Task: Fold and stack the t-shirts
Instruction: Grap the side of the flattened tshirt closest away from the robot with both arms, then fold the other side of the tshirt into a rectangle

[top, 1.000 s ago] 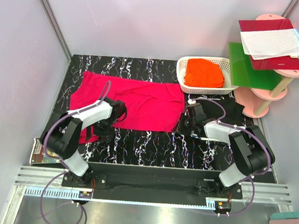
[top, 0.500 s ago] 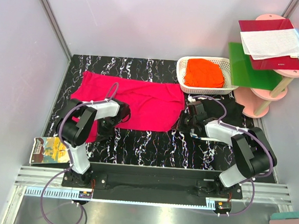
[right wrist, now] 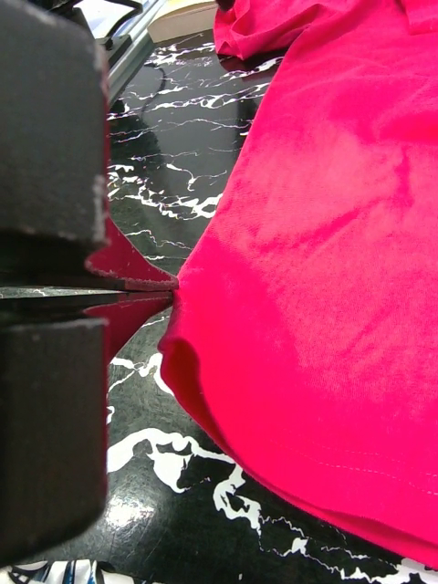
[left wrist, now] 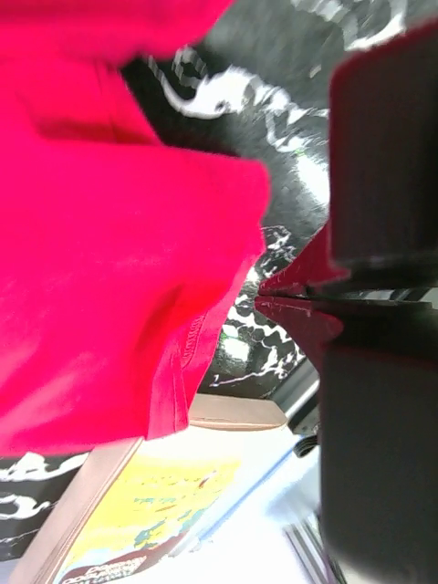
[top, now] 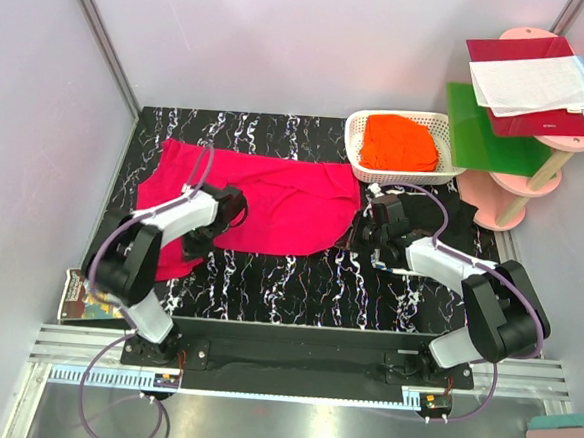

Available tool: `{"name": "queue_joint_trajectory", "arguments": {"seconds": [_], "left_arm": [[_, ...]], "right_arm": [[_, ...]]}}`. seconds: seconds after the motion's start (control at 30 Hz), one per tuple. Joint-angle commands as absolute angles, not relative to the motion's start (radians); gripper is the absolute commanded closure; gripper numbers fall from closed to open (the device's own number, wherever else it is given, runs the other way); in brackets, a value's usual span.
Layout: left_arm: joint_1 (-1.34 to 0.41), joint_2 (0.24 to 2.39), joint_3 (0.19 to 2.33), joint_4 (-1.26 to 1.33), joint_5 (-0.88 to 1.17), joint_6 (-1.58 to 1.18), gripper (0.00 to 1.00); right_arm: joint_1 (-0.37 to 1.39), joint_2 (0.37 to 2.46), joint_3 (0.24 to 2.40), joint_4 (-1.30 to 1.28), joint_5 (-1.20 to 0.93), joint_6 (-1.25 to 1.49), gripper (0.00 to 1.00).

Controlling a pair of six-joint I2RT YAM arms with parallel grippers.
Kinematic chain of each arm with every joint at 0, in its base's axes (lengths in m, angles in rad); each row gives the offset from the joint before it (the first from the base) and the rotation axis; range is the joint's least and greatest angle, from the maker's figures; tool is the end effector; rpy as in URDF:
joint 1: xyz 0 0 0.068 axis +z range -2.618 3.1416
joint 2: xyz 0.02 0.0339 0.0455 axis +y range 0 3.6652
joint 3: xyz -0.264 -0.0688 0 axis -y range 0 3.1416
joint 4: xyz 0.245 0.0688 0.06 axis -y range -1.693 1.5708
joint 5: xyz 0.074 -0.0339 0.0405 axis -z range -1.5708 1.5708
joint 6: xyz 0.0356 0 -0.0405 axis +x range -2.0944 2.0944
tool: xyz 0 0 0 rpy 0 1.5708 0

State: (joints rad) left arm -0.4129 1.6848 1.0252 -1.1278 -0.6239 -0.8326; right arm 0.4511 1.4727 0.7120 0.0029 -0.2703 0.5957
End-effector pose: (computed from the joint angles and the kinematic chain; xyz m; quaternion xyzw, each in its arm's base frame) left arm 0.2449 -0.0846 0.1726 -0.1647 0.9323 0.3078 0.0944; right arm 0.2583 0.1357 0.1763 0.0126 0.9116 0.3030 0.2775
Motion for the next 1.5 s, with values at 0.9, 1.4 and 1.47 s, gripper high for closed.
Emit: {"name": "queue_joint_trajectory", "arguments": {"seconds": [0.9,1.4,1.47], "left_arm": [[-0.44,1.697,1.058,-1.205,-0.708,-0.92,1.0],[-0.298,1.95,1.603,-1.538,-0.959,-0.945,1.0],[-0.298,1.992,1.696,-1.546,-0.974,-0.905,1.0]], "right_arm": [[0.46,1.46,0.723,0.018,-0.247,0.578,1.0],[0.459,1.431,0.84,-0.07,-0.129,0.497,1.0],[0.459,1.442,0.865,-0.083,-0.097,0.486,1.0]]}}
